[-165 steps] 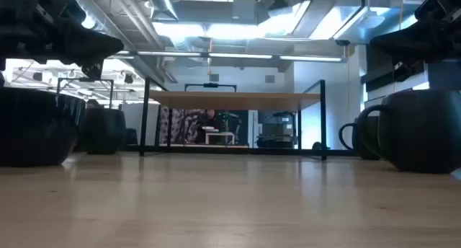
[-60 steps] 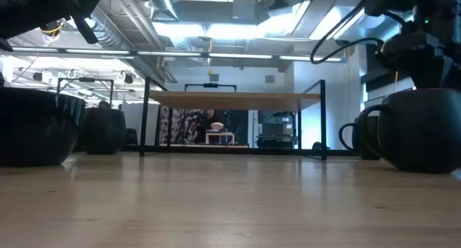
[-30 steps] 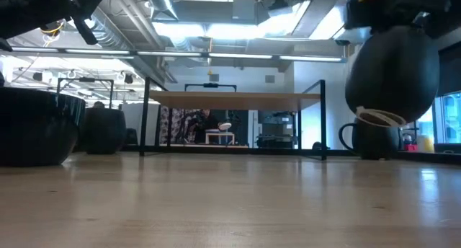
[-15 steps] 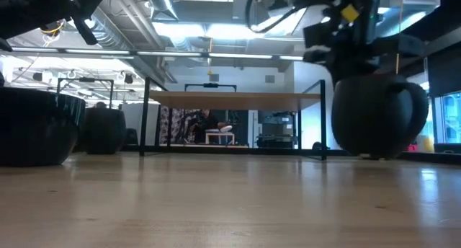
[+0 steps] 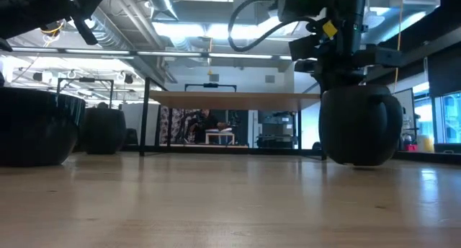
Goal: Place coffee mugs
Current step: Put the red mug on the shelf
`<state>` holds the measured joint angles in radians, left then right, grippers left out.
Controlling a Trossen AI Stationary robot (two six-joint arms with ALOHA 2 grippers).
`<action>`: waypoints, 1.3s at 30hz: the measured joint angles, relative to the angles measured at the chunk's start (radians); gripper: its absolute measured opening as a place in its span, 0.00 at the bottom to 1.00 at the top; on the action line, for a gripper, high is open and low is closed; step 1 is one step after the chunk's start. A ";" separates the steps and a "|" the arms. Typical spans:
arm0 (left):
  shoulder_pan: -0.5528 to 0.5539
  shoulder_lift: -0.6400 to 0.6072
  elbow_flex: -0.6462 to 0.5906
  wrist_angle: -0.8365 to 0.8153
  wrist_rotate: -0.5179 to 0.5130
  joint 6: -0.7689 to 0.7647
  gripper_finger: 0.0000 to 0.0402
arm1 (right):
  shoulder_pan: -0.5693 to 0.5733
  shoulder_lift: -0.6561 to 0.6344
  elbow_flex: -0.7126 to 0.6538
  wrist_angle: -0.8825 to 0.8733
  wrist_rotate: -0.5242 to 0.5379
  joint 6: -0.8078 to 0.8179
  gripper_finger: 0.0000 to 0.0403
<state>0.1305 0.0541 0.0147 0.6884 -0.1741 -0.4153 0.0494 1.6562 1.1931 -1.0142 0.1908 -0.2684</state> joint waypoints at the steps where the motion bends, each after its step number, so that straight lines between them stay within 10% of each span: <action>1: 0.000 0.000 0.000 0.000 0.000 0.002 0.08 | 0.000 0.000 0.000 -0.001 0.003 0.001 0.03; 15: 0.000 0.000 0.000 0.001 0.000 0.004 0.08 | 0.003 -0.006 0.158 -0.150 0.027 0.204 0.34; 23: 0.000 0.000 0.000 0.000 -0.015 0.004 0.08 | 0.123 -0.119 0.275 -0.240 -0.021 0.750 0.35; 39: 0.000 0.000 0.000 -0.018 -0.116 -0.002 0.08 | 0.489 -0.161 0.046 -0.176 0.088 1.853 0.47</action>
<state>0.1303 0.0540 0.0143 0.6699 -0.2903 -0.4174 0.5385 1.4948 1.2390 -1.1898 0.2788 1.5844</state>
